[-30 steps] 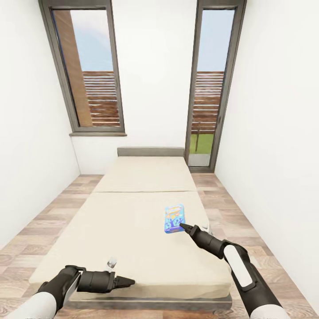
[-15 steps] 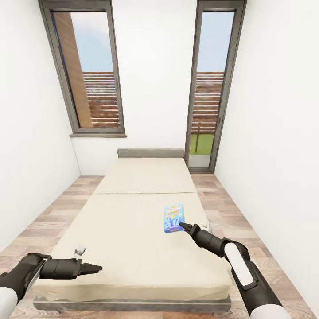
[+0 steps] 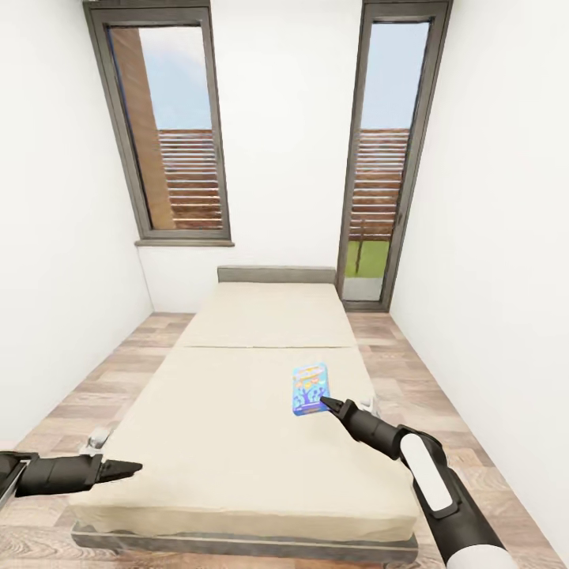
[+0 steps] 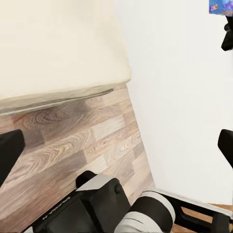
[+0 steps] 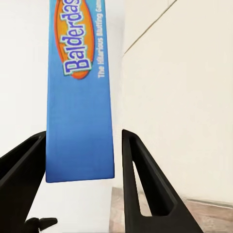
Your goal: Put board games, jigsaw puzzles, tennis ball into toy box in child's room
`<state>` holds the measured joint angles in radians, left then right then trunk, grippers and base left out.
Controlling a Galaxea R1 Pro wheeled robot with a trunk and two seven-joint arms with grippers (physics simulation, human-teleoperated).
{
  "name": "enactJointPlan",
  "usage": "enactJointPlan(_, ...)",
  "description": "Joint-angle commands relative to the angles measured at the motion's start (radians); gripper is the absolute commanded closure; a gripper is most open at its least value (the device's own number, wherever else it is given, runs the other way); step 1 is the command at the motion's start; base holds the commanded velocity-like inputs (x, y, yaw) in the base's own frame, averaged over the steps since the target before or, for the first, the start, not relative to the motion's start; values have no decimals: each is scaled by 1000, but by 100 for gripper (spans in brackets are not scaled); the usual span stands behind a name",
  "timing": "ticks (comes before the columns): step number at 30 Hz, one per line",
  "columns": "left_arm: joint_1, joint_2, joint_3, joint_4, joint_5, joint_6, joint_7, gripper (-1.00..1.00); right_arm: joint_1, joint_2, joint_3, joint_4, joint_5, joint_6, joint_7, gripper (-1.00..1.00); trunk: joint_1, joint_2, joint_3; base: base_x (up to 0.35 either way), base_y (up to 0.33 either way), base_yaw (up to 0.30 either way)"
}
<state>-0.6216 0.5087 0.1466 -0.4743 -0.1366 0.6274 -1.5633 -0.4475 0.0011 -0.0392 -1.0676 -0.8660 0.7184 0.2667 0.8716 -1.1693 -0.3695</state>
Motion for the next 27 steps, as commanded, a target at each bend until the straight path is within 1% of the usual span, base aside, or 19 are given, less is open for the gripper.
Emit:
enactJointPlan(1, -1, 1, 19, -2, -11, 11, -7, -100, 0, 1, -2, 0, -1, 6, 2, 100, 0, -1, -1, 0, 0, 264)
enactJointPlan(2, -1, 2, 51, -18, -11, 11, -3, -100, 0, 1, 0, 0, -1, 6, 1, 100, 0, -1, -1, 0, 0, 277)
enactJointPlan(4, -2, -3, 75, -79, -16, 12, 26, -100, 0, 1, -1, 0, -1, 6, 1, 100, 0, -1, -1, 0, 0, 284)
enactJointPlan(6, -2, -11, 81, -110, -19, 12, 78, -100, 0, 0, -2, 0, -1, 6, 2, 100, 0, -1, -1, 0, 0, 288)
enactJointPlan(8, -2, -13, 86, -123, -17, 13, 136, -100, 0, -1, -3, 3, -1, 6, 4, 100, 0, -1, -1, 0, 0, 289)
enactJointPlan(10, -1, -10, 94, -128, -13, 14, 164, -100, 0, -1, -3, 6, -1, 6, 6, 100, 0, -1, -1, 0, 0, 290)
enactJointPlan(12, -1, -9, 127, -131, -11, 14, 181, -100, 0, 0, -4, 7, -1, 6, 6, 100, 0, -1, -1, 0, 0, 290)
enactJointPlan(13, -2, -12, 159, -132, -15, 14, 194, -100, 0, 0, -4, 7, 0, 6, 4, 100, 0, -1, -1, 0, 0, 290)
enactJointPlan(14, -2, -14, 172, -133, -18, 14, 212, -100, 0, 0, -4, 8, 0, 6, 3, 100, 0, -1, -1, 0, 0, 290)
enactJointPlan(15, -2, -16, 181, -134, -20, 15, 245, -100, 0, 0, -4, 8, 1, 6, 2, 100, 0, -1, -1, 0, 0, 290)
enactJointPlan(16, -1, -18, 186, -134, -20, 17, 296, -100, 0, 0, -4, 9, 1, 6, 2, 100, 0, -1, -1, 0, 0, 290)
enactJointPlan(18, -2, -33, 197, -137, -14, 39, 435, -100, 0, 1, -3, 9, 4, 5, 1, 100, 0, -1, -1, 0, 0, 290)
enactJointPlan(19, -2, -43, 200, -140, -12, 65, 508, -100, 0, 2, -2, 9, 5, 4, 1, 100, 0, -1, -1, 0, 0, 290)
enactJointPlan(20, -2, -56, 202, -149, -10, 106, 589, -100, 0, 3, 1, 10, 7, 2, 0, 100, 0, -1, -1, 0, 0, 290)
enactJointPlan(21, -2, -64, 202, -166, -12, 137, 637, -100, 0, 3, 2, 10, 8, -2, 0, 100, 0, -1, -1, 0, 0, 290)
enactJointPlan(23, -2, -78, 200, -185, -18, 163, 681, -100, 0, 3, 4, 10, 9, -4, 0, 100, 0, -1, -1, 0, 0, 290)
enactJointPlan(25, -2, -85, 198, -195, -19, 177, 698, -100, 0, 4, 5, 11, 10, -5, 0, 100, 0, -1, -1, 0, 0, 290)
enactJointPlan(27, -1, -88, 197, -208, -20, 192, 702, -100, 0, 5, 7, 11, 10, -5, 0, 100, 0, -1, -1, 0, 0, 290)
